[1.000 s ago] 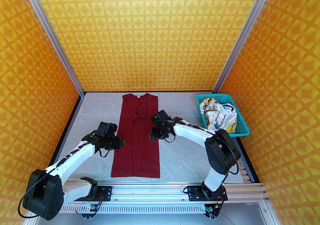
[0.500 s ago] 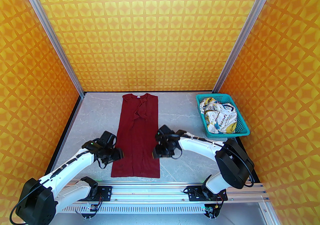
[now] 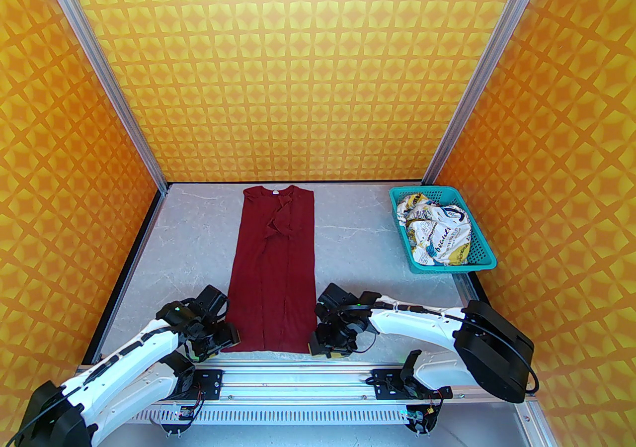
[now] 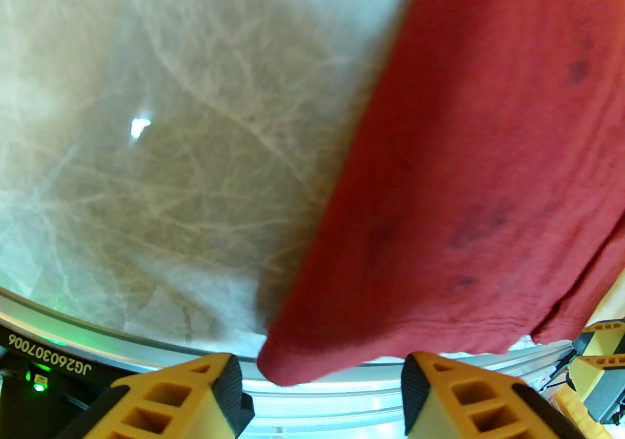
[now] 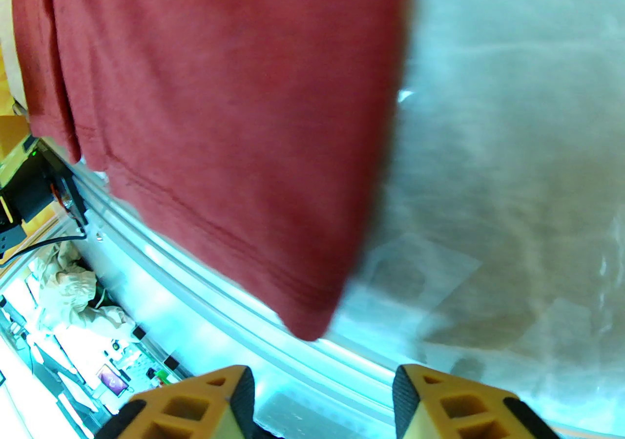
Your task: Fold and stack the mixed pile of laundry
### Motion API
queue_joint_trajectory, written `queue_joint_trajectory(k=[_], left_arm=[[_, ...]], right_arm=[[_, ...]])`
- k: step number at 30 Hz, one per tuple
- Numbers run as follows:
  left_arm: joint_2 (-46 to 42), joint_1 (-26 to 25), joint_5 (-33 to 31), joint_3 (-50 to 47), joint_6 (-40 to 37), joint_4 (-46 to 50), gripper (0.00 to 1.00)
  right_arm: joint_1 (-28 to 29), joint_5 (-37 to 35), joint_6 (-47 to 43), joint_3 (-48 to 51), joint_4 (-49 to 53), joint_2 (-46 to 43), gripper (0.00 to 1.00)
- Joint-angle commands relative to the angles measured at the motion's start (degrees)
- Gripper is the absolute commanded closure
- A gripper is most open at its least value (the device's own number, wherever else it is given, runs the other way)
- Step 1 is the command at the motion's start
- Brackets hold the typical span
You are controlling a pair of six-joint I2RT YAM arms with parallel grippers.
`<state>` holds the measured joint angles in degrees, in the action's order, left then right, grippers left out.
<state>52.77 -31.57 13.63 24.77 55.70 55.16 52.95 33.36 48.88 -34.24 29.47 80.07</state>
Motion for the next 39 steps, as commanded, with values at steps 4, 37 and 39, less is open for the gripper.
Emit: queue_joint_trajectory(k=[4,37,39], left_arm=[[0.75,-0.44,1.91,-2.64,1.86,-7.03,0.51],[1.31,-1.85,1.11,2.15,-5.03,-10.12,1.0],[-0.53,-2.25,0.5,3.72,-6.09,-10.46,1.0]], right_arm=[[0.89,0.78,3.72,-1.27,-6.7,3.68,0.56],[1.02,-5.36,2.47,-3.3,-1.86,0.36,0.99],[0.96,-6.8,1.78,-4.55,-0.11,-1.27,1.0]])
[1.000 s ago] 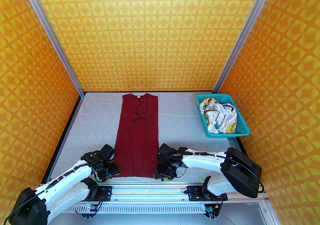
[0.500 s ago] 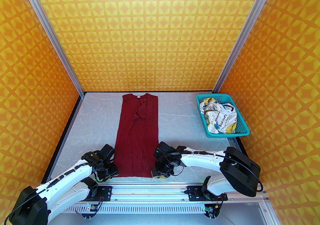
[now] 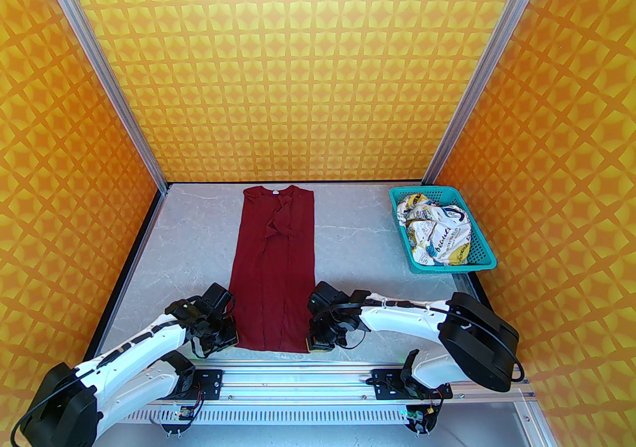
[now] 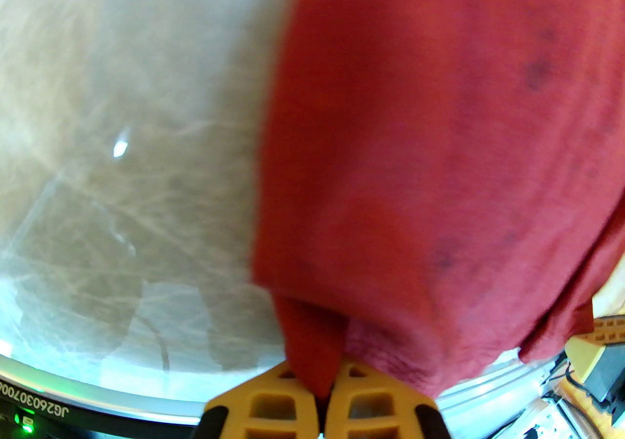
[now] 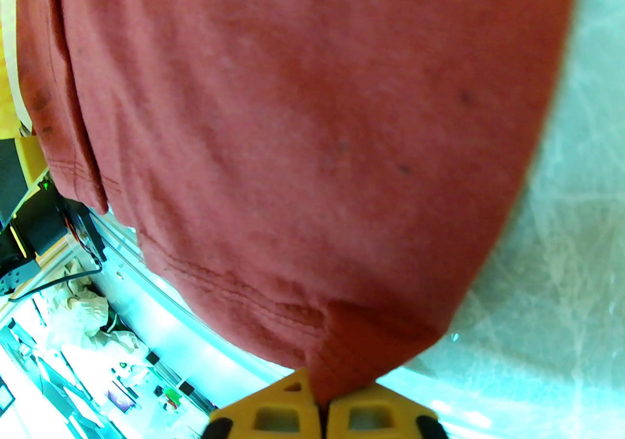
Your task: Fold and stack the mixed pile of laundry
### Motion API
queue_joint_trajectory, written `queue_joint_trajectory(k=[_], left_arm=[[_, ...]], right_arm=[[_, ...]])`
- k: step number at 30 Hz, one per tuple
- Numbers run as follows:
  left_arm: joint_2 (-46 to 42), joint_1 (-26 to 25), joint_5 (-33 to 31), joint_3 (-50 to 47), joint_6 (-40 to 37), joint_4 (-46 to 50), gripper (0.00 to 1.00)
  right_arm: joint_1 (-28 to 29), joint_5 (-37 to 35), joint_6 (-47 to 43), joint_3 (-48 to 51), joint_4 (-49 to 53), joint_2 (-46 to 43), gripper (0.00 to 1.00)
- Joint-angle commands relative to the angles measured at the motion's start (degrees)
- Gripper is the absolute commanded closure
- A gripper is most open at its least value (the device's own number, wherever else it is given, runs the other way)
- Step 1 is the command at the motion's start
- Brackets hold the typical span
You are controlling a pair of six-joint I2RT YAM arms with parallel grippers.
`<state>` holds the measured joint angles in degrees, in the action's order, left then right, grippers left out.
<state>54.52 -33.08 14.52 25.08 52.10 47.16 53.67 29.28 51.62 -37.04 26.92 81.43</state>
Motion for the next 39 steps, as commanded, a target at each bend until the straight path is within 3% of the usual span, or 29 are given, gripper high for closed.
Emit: queue_joint_trajectory(k=[1,8,13,21,32,39], left_arm=[[-3.15,-0.76,-0.54,4.21,-3.11,-2.88,1.0],[-4.22,-0.71,-4.65,13.06,-7.23,-1.8,1.0],[-1.17,-0.2,-7.58,20.34,-9.57,-3.86,1.0],[8.36,7.21,-9.08,29.3,-12.58,-12.59,1.0],[21.87,15.93,-8.2,31.51,-12.6,-29.74,1.0],[30.29,19.24,-7.39,35.36,-13.31,-35.64,1.0]], right_arm=[[0.26,-3.52,-1.43,-2.65,3.89,-3.32,1.0],[-0.29,-10.98,-4.84,-12.67,15.0,-5.59,1.0],[-3.93,-16.69,-7.6,-21.42,22.48,-4.24,1.0],[-12.47,-21.55,-14.95,-35.76,25.9,2.63,1.0],[-23.01,-19.33,-18.74,-51.69,20.45,17.81,1.0],[-25.69,-14.61,-19.27,-58.73,17.77,27.66,1.0]])
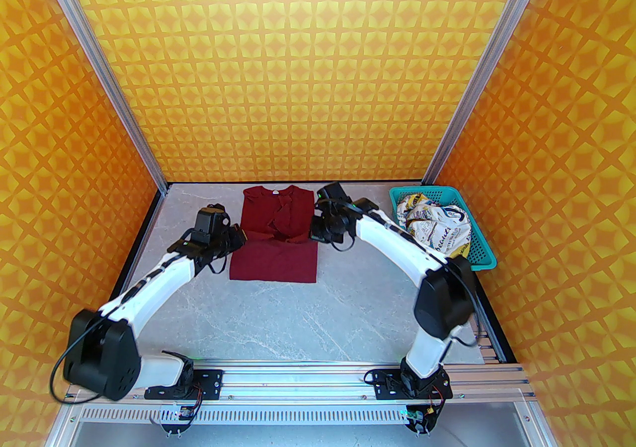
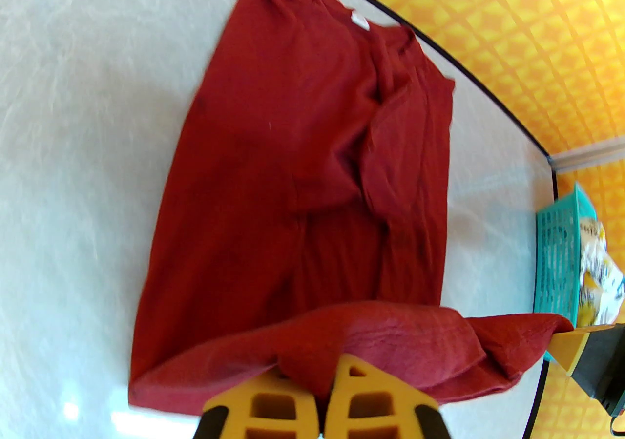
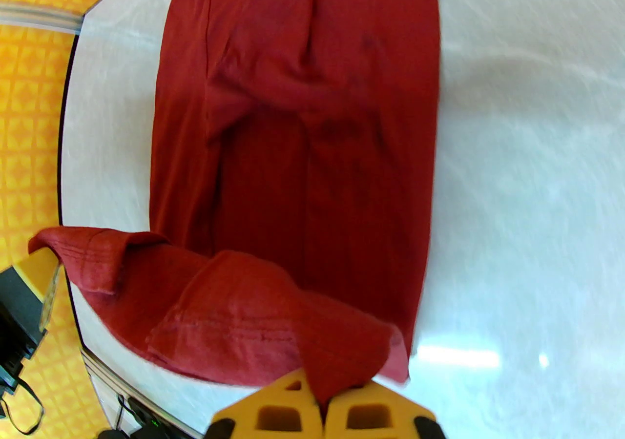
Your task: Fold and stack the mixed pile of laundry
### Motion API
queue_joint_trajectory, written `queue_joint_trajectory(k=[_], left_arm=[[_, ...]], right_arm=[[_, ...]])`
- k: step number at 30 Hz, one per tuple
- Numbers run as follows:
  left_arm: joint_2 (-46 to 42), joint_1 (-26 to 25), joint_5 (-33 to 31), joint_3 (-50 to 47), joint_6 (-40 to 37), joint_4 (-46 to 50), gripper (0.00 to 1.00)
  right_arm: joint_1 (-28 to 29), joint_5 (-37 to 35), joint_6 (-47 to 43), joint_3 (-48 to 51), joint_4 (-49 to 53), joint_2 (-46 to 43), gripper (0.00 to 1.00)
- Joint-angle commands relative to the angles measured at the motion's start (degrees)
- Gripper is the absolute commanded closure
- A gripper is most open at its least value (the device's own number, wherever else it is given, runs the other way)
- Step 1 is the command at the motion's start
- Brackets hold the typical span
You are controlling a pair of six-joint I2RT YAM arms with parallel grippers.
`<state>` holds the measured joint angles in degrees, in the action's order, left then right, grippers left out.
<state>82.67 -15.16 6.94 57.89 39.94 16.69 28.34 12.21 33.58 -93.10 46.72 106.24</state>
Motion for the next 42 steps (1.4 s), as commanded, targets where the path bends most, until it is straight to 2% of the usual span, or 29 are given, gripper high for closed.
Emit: queue_joint_trajectory(k=[1,15,18,20,22,25,27,29,32,36,42], left_arm=[[3.27,1.84,0.68,2.93,-1.27,-5.58,1.0],[20.27,6.13,7.5,5.3,-1.27,-18.56,0.99],[23.05,6.86,8.8,5.65,-1.43,-22.42,0.87],[24.66,7.58,10.24,5.92,-1.45,-24.42,0.73],[25.25,8.24,10.42,5.82,-1.61,-25.75,0.65],[23.95,9.37,10.46,5.57,-2.59,-25.93,0.57],[21.71,10.43,10.06,5.14,-3.65,-24.66,0.55],[18.38,11.47,9.08,3.81,-4.52,-23.69,0.56],[13.1,11.13,8.69,3.23,-6.73,-17.83,0.63],[9.79,6.66,9.22,1.14,-9.89,-12.42,0.67],[17.68,4.35,16.31,2.79,-11.86,-15.92,0.73]], right_arm=[[-0.69,2.9,-1.24,-3.3,-2.52,3.96,1.0],[-4.98,6.48,-1.02,-9.35,-8.49,18.31,0.99],[-6.0,6.91,0.35,-8.79,-12.63,20.14,0.9],[-6.53,7.06,1.21,-8.77,-15.31,21.24,0.74],[-7.05,7.94,2.0,-9.37,-17.34,22.15,0.6],[-7.5,9.19,2.32,-10.22,-18.67,21.78,0.55],[-7.64,8.74,1.7,-9.96,-18.76,20.32,0.54],[-7.62,7.85,0.93,-8.92,-18.44,17.94,0.53],[-7.14,7.59,1.73,-3.67,-20.92,13.47,0.54],[-3.17,6.55,1.19,1.54,-23.64,11.01,0.55],[-1.44,7.68,0.73,-4.78,-24.01,19.0,0.58]])
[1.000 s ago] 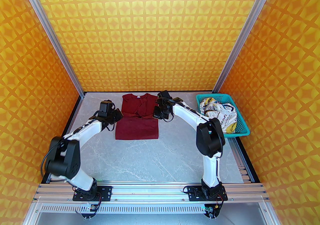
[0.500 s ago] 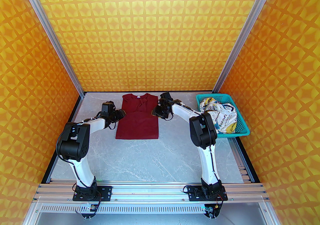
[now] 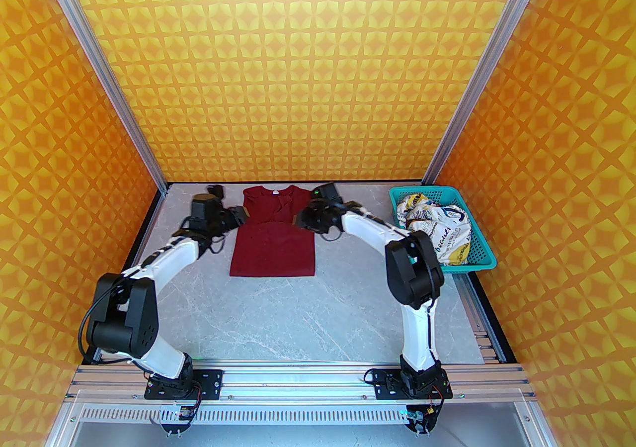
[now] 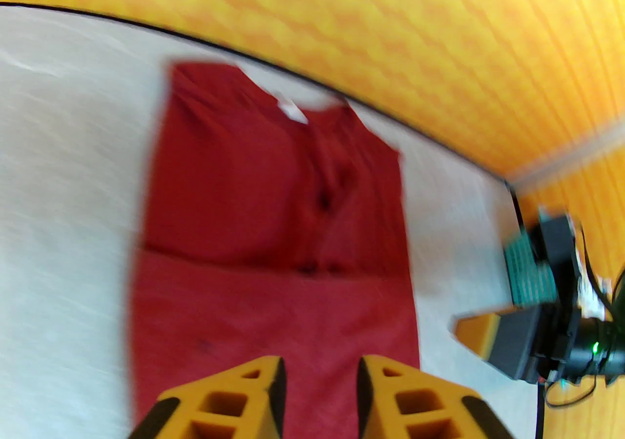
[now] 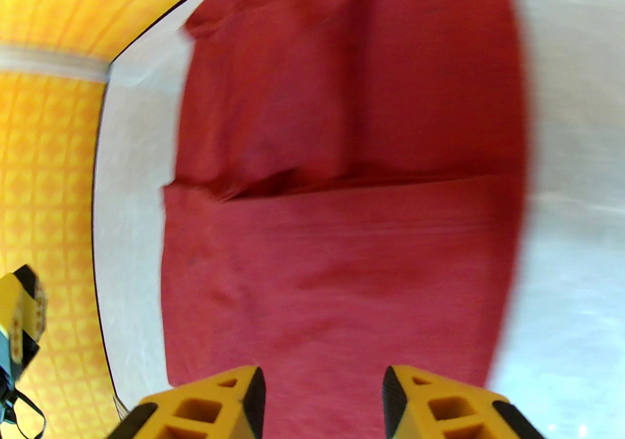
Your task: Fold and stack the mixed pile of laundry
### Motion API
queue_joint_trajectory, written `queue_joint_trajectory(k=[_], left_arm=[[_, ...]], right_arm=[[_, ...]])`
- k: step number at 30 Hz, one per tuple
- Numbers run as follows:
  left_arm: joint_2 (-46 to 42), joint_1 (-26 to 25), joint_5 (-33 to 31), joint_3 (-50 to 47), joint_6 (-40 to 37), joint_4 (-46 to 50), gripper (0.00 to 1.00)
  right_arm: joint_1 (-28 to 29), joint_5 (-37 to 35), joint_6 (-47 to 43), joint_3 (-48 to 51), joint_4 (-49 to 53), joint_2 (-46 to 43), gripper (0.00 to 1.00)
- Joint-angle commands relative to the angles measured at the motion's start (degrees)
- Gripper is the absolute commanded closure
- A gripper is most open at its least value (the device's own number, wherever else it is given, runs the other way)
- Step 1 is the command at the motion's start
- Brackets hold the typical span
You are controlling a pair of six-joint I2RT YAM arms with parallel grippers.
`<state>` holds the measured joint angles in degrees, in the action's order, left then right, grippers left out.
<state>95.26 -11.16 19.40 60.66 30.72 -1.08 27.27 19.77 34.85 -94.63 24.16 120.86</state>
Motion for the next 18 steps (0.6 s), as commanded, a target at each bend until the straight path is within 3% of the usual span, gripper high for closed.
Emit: queue_joint_trajectory(k=[1,6,11,14,18], left_arm=[[6.69,0.35,3.89,0.83,-3.11,1.24,0.73],[15.31,0.98,3.87,6.08,-4.96,0.37,0.73],[22.07,2.23,3.86,10.56,-5.01,1.28,0.73],[21.48,2.63,3.88,10.7,-5.48,1.93,0.72],[14.24,2.63,3.83,8.57,-5.44,4.16,0.66]], right_arm=[[-0.36,-0.47,-0.99,-4.8,-1.08,5.89,0.59],[-1.73,-2.47,-2.98,-13.49,2.67,13.63,0.63],[-4.41,-3.07,-3.35,-15.28,3.22,17.82,0.65],[-5.79,-2.39,-4.56,-16.5,6.2,18.09,0.65],[-6.15,-1.5,-5.17,-14.51,8.39,11.71,0.61]])
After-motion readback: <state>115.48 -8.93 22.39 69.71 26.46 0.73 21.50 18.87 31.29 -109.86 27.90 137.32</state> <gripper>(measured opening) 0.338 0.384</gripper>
